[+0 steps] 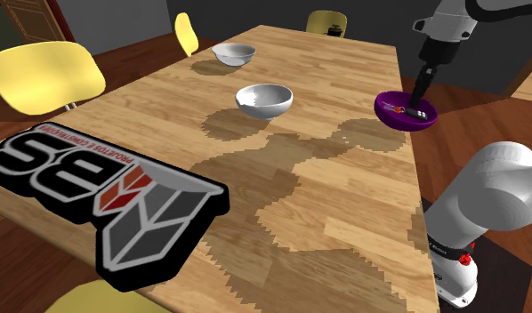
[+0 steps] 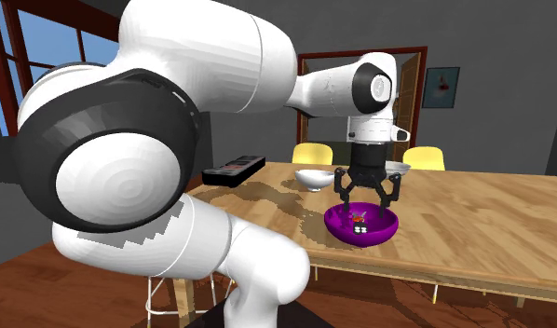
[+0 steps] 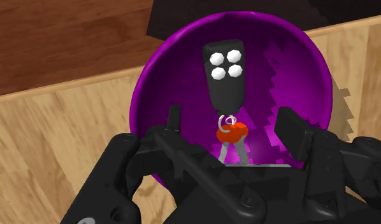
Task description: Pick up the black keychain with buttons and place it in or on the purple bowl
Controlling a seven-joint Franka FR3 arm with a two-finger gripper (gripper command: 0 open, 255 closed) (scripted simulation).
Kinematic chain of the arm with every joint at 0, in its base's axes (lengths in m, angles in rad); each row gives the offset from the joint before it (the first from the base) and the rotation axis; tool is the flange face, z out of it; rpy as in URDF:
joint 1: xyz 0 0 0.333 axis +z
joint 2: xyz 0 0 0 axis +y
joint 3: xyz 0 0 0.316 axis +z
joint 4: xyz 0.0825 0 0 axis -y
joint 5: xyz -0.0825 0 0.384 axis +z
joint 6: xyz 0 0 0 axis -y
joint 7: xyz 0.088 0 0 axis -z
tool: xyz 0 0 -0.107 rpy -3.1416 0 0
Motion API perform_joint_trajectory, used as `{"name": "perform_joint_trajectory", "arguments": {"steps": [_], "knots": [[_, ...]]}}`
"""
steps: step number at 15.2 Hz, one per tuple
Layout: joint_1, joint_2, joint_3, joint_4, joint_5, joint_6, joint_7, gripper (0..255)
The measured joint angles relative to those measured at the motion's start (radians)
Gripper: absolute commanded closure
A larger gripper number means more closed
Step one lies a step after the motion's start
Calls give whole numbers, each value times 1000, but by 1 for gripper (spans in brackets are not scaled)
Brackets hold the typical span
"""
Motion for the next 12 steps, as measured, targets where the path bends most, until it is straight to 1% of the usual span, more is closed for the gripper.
{"name": "perform_joint_trajectory", "arguments": {"steps": [4,9,12], "knots": [[0,0,0,0,0,0,0,0],[14,35,25,126,26,-91,-5,0],[16,40,27,144,29,-103,-7,0]]}}
